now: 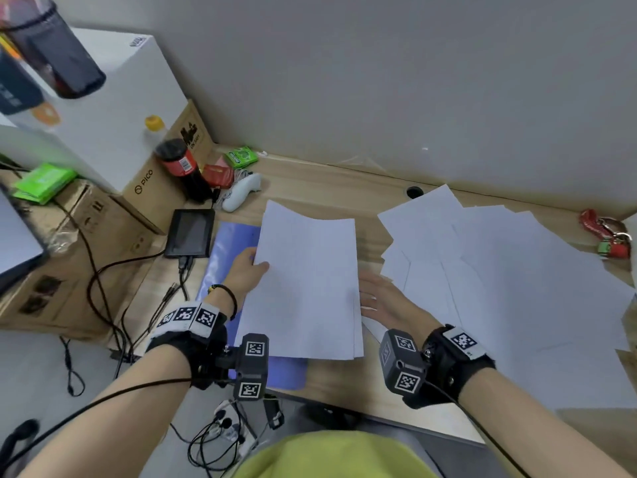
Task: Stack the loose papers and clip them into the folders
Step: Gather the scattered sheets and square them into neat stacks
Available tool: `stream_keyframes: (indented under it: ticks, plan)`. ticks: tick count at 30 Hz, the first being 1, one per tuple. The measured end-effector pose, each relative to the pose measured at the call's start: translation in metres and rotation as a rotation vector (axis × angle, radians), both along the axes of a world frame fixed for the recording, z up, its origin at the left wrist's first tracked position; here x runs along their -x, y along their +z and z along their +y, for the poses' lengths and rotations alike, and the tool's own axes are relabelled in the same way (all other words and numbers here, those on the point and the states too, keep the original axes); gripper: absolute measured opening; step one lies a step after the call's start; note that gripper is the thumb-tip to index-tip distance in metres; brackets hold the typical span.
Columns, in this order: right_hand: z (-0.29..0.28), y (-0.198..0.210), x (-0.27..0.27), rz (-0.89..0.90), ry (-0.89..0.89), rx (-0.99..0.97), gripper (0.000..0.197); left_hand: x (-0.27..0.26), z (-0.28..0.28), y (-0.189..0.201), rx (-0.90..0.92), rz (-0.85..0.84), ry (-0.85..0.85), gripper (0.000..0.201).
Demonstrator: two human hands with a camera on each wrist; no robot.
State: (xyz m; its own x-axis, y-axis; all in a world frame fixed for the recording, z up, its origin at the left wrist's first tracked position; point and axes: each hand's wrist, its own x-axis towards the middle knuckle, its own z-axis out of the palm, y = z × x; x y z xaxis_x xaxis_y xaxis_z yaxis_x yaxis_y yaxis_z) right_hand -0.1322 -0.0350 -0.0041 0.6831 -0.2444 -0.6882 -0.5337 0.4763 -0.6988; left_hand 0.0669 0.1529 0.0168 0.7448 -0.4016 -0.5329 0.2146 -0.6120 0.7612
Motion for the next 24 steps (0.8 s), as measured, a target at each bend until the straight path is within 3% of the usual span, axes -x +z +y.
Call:
stream_keyframes:
  ticks: [5,8,13,17,21,24]
  plan:
    - [0.005,-0.022,-0.002,0.122,0.078,-0.023,0.027,-0.012,0.019,-0.023,-0.138,0.066,0.039,0.046]
    - [0.005,-0.028,-0.004,0.140,0.011,-0.071,0.012,-0.014,0.019,-0.027,-0.109,0.132,0.081,0.056]
    - [0.004,-0.034,-0.005,0.144,-0.051,-0.056,0.010,-0.005,-0.003,-0.014,-0.035,0.140,0.072,0.041]
    - [0.001,-0.041,-0.001,0.154,-0.057,-0.037,0.029,0.002,-0.012,-0.016,-0.019,0.052,0.013,0.041]
    - [0.001,-0.041,-0.003,0.148,-0.011,-0.016,0.039,-0.003,-0.007,-0.026,-0.046,0.042,-0.016,0.023]
    - [-0.009,-0.030,-0.001,0.112,0.009,0.005,0.028,-0.007,-0.007,-0.036,-0.085,-0.037,0.039,0.034]
